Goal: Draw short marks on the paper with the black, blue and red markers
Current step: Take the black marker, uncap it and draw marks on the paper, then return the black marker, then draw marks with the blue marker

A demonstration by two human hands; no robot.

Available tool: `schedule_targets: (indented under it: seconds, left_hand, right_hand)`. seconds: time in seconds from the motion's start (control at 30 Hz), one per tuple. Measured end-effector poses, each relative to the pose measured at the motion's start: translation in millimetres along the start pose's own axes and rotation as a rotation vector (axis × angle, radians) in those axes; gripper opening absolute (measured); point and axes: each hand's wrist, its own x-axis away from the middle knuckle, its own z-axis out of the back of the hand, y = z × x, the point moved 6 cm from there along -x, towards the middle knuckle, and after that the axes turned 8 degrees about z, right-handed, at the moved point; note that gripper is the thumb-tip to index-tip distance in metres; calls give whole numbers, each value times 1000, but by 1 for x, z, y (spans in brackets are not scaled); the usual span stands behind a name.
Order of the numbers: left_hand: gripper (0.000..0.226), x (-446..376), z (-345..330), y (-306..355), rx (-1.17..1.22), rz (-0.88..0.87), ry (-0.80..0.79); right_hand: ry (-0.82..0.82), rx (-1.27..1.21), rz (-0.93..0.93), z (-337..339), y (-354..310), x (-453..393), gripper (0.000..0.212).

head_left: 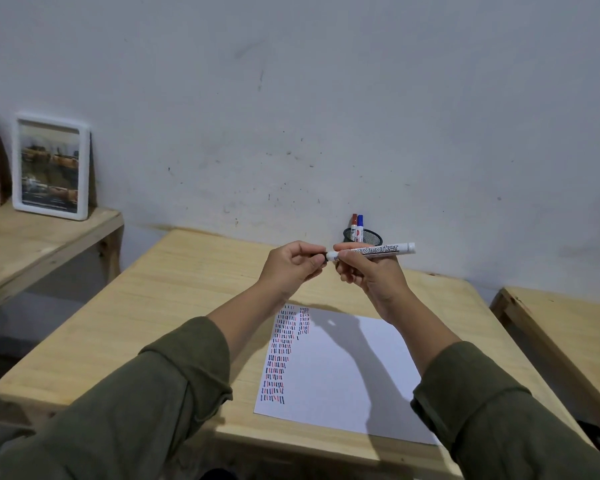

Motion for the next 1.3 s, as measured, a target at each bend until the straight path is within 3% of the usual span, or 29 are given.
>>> schedule_targets:
  seconds: [0.13,0.27,0.43,0.57,0.83,1.0,1.07,1.2,1.3]
  left_hand:
    - [23,9,-3,9,-178,-135,93]
    - [12,19,-5,21,-407,-289,231]
    - [10,24,-6,21,-474,-374,239]
    - [14,17,-4,13,-370,-254,130]
    - [24,-10,6,19,-25,-117,104]
    - [21,-31,-22,42,-35,-128,12]
    - [24,-42,-34,50,-103,-146,-16]
    - [32,-68,-56,58,-284,-164,-63]
    - [40,-87,-65,56,-415,-153,7]
  right_hand:
    - [41,-91,1,0,-2,5,12]
    - [102,-194,-26,-4,0,14,13]
    - [148,-243,-44,-6,4,25,16]
    - [71,-131,-78,-3,0,27,23]
    - [49,-335,-172,26,-20,22,34]
    - [-99,-109,-211,31,-13,11,5]
    - [-132,-56,-216,35,-8,4,15]
    - [-172,60,-151,50,-3,-19,56]
    - [-154,176,-98,65,-6,-45,88]
